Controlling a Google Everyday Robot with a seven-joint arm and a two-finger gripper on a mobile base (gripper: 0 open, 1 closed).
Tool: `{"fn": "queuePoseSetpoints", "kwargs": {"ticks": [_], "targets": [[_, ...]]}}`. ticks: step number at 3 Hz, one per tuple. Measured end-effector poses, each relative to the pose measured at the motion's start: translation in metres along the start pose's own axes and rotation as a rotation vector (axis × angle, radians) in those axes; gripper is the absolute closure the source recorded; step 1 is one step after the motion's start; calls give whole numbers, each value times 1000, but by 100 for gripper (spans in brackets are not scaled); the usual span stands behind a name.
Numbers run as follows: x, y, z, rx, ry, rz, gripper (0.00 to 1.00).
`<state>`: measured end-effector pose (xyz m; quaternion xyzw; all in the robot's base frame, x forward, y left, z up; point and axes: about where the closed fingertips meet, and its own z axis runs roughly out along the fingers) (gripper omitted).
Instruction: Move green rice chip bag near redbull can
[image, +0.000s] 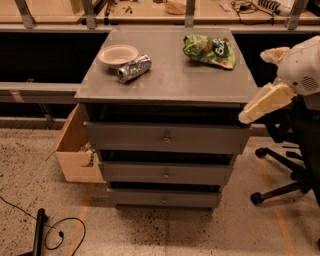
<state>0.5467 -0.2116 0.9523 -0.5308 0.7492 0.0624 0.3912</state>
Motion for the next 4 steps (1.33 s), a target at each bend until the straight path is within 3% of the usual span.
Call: {"fn": "queuePoseSetpoints", "kwargs": {"ticks": [1, 2, 3, 4], "targets": [[25, -10, 35, 77, -38, 183, 0], [35, -53, 54, 203, -93, 379, 0], [27, -72, 48, 274, -144, 450, 0], [24, -72, 55, 263, -147, 418, 0]]}}
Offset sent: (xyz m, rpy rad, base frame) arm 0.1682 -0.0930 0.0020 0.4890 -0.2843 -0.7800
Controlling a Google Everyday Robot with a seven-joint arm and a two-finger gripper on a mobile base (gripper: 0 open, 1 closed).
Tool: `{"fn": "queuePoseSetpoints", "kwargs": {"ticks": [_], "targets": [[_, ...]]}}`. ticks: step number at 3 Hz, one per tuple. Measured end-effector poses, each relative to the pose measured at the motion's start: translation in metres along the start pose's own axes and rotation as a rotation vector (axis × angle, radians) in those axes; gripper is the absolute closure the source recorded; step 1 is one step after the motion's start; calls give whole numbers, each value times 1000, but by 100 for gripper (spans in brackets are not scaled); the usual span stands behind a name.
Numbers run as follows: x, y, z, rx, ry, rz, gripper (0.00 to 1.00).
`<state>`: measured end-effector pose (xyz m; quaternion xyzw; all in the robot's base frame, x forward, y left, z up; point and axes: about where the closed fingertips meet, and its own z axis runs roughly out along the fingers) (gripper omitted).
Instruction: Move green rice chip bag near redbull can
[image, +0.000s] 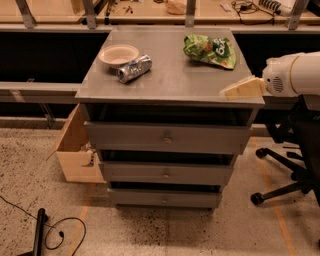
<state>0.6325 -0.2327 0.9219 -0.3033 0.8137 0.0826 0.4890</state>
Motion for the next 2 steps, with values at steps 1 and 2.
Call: {"fn": "queuePoseSetpoints", "kwargs": {"ticks": [1, 2], "targets": [[-6, -8, 32, 9, -61, -32, 0], [-21, -26, 65, 47, -150, -15, 0]]}}
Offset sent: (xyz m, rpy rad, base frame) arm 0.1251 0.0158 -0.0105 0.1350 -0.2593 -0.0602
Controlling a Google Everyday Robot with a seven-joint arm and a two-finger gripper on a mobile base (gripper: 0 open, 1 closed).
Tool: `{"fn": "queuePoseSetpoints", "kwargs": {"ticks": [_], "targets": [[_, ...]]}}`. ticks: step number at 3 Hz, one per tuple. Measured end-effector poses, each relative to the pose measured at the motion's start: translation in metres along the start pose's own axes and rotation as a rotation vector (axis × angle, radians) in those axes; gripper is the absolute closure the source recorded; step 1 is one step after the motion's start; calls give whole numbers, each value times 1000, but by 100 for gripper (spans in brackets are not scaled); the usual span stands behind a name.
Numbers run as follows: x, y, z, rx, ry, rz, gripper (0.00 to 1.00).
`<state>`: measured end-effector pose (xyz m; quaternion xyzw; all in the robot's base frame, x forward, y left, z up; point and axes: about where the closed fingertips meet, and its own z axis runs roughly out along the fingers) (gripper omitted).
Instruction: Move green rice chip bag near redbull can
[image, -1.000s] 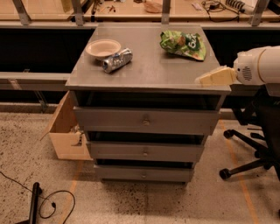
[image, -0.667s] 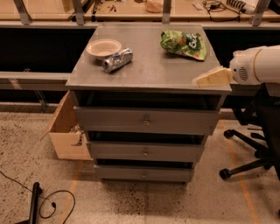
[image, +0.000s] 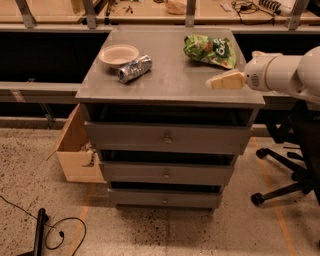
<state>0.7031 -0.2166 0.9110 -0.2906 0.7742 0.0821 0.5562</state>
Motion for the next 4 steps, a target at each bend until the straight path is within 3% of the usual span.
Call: {"fn": "queuePoseSetpoints", "kwargs": {"ticks": [2, 4], "targets": [[-16, -41, 63, 112, -107, 45, 0], [-31, -84, 120, 201, -139, 56, 0]]}}
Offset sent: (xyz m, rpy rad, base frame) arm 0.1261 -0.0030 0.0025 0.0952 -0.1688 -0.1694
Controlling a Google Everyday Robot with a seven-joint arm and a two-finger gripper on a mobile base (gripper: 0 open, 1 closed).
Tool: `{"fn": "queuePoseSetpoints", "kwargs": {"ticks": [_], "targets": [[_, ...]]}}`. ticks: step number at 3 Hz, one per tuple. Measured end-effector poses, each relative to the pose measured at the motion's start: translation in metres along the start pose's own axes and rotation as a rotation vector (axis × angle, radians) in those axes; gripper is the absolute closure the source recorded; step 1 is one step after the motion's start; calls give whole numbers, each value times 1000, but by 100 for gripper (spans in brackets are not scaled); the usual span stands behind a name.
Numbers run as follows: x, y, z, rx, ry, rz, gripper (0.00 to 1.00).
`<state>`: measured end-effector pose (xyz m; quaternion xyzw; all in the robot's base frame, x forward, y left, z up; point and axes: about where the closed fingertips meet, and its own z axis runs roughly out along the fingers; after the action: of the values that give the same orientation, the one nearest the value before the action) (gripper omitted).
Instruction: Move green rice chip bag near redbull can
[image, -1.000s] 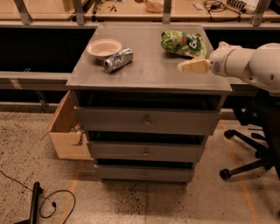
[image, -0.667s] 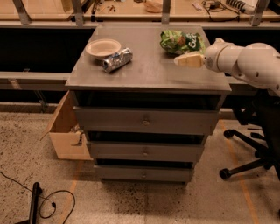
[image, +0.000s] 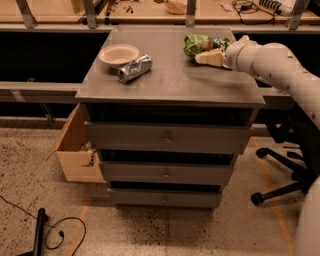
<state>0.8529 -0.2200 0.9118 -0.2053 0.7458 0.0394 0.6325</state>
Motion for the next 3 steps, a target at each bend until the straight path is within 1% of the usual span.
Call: {"fn": "queuePoseSetpoints", "kwargs": {"ticks": [1, 2, 3], "targets": [[7, -20, 38, 31, 24, -2, 0], [19, -27, 58, 34, 59, -1, 0], [40, -28, 68, 26, 111, 8, 16]]}}
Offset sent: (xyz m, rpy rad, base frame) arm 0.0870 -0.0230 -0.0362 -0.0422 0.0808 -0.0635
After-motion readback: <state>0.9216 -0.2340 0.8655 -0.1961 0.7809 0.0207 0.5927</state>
